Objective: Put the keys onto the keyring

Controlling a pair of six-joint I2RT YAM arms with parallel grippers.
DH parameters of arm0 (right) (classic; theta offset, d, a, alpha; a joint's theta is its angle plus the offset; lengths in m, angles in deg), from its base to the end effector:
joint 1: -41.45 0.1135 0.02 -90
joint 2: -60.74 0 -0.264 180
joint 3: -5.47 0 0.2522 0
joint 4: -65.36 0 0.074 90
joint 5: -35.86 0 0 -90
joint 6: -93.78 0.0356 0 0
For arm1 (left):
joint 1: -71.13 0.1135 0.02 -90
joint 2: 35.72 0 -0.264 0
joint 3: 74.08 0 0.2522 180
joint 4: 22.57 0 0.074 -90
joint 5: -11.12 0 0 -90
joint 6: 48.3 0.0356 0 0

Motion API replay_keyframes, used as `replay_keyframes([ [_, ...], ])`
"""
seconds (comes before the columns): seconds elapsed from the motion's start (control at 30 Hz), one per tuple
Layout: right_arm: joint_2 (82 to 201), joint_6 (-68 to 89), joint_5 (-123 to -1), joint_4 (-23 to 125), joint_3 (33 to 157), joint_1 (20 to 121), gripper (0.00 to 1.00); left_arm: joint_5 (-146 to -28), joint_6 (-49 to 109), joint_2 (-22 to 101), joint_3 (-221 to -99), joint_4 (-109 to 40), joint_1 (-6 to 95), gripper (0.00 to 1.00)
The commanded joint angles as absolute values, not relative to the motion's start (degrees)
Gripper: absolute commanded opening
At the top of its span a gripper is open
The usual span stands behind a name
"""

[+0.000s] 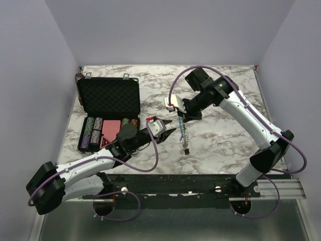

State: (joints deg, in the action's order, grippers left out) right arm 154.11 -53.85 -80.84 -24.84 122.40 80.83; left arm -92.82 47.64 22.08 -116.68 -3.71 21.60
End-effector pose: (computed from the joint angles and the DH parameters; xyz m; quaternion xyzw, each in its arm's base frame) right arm 0.2284 0.2082 0.3807 -0.7447 0.5963 0.1920 0.2303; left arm 0.1434 -0.1813 0.2777 0.3944 0.5599 -0.3459 0.6414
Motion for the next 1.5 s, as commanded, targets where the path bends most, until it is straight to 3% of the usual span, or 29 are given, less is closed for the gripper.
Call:
replay_keyframes([
  [0.0,154.44,-53.79,-82.26,-29.79,125.05,80.74,0.00,-86.01,50.13,25.36,-115.79,7.34,19.37,0.47],
  [0.57,154.44,-53.44,-83.93,-29.78,124.96,80.82,0.00,-89.34,53.48,32.48,-119.04,11.39,18.58,0.38],
  [1.0,154.87,-53.18,-84.55,-29.78,124.70,80.82,0.00,-93.64,53.30,34.07,-120.10,12.01,18.49,0.26],
  [1.2,154.79,-53.18,-84.55,-29.78,124.78,80.82,0.00,-95.58,53.92,34.59,-120.98,10.25,18.40,0.15],
  [1.3,154.70,-53.18,-84.64,-29.78,124.70,80.74,0.00,-96.19,54.79,34.68,-121.50,8.41,18.49,0.00],
  [1.47,154.61,-53.09,-84.64,-29.78,124.52,80.74,0.00,-94.01,54.28,33.98,-121.42,7.08,18.31,0.00],
])
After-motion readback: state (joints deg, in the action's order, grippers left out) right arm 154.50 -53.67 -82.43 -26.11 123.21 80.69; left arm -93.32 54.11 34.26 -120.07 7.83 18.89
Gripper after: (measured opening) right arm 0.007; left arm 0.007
